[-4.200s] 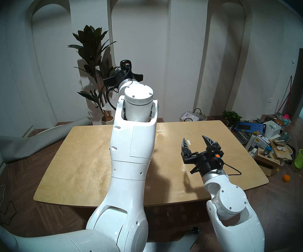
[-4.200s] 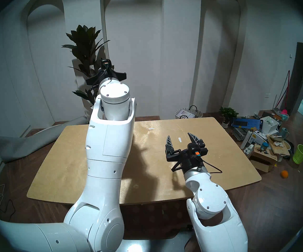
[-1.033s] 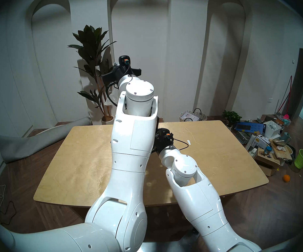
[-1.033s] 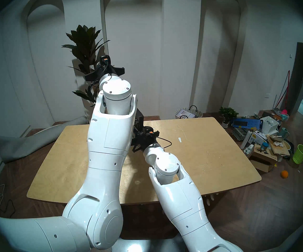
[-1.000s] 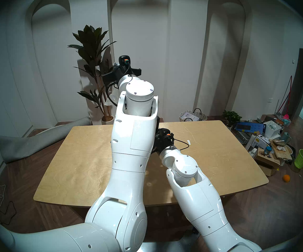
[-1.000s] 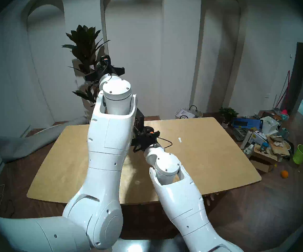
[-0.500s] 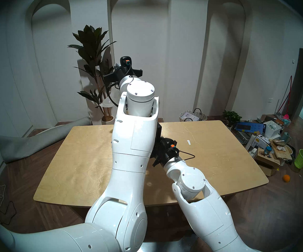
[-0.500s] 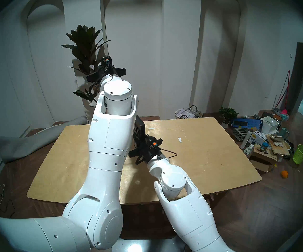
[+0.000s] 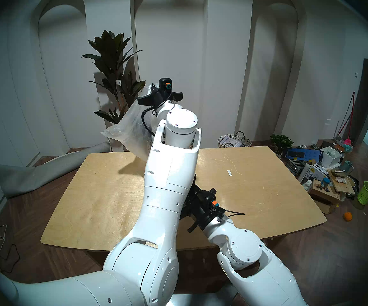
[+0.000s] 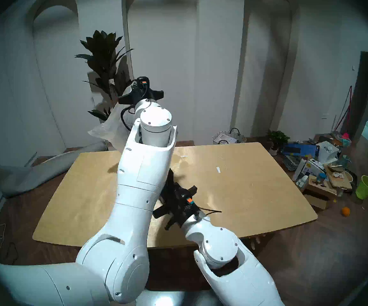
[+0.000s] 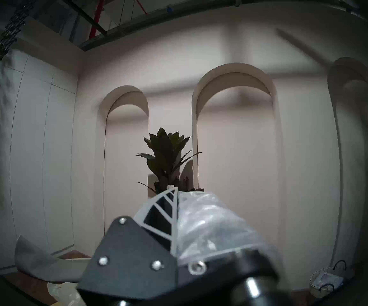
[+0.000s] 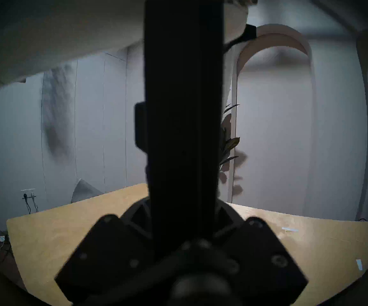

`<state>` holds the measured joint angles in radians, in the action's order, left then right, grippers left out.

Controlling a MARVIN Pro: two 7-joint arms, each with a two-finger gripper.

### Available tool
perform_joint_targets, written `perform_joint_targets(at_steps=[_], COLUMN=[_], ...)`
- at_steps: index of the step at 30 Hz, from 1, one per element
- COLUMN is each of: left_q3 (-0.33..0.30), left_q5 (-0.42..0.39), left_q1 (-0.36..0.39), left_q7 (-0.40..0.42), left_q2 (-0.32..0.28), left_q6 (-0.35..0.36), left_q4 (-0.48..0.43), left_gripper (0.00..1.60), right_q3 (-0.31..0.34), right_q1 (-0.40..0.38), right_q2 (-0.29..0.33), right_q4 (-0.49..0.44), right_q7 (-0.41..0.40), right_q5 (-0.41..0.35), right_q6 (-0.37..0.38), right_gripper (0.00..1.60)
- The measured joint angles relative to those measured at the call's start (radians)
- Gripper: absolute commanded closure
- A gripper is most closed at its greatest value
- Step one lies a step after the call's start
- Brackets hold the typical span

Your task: Unwrap the new keyboard and set the wrapping aside

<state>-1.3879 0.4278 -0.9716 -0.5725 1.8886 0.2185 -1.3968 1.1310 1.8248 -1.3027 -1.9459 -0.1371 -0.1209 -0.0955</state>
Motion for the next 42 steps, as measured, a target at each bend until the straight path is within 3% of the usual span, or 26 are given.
perform_joint_targets(at_steps=[7, 13, 24, 33, 42], left_q3=[0.050, 0.065, 0.046, 0.057, 0.068], left_q5=[0.019, 0.000, -0.095, -0.070, -0.027], left_q1=[-0.009, -0.017, 0.022, 0.060, 0.116], left_q7=[-0.005, 0.064, 0.278, 0.438, 0.582], left_q2=[-0.040, -0.072, -0.094, -0.174, -0.265], left_q6=[-0.084, -0.120, 0.047, 0.102, 0.131], left_q4=[0.039, 0.035, 0.004, -0.007, 0.045], left_gripper=[1.60, 1.60, 1.60, 1.60, 1.60], right_q3=[0.044, 0.080, 0.162, 0.212, 0.242], right_q1=[0.078, 0.128, 0.145, 0.156, 0.189], right_q2=[0.059, 0.106, 0.170, 0.216, 0.260], right_q4=[-0.058, -0.084, -0.086, -0.129, -0.219], right_q7=[0.035, 0.041, 0.025, 0.000, -0.038], right_q5=[0.000, 0.020, 0.044, 0.054, 0.052], right_q6=[-0.014, -0.047, -0.083, -0.107, -0.137], right_gripper=[1.60, 1.60, 1.60, 1.60, 1.60])
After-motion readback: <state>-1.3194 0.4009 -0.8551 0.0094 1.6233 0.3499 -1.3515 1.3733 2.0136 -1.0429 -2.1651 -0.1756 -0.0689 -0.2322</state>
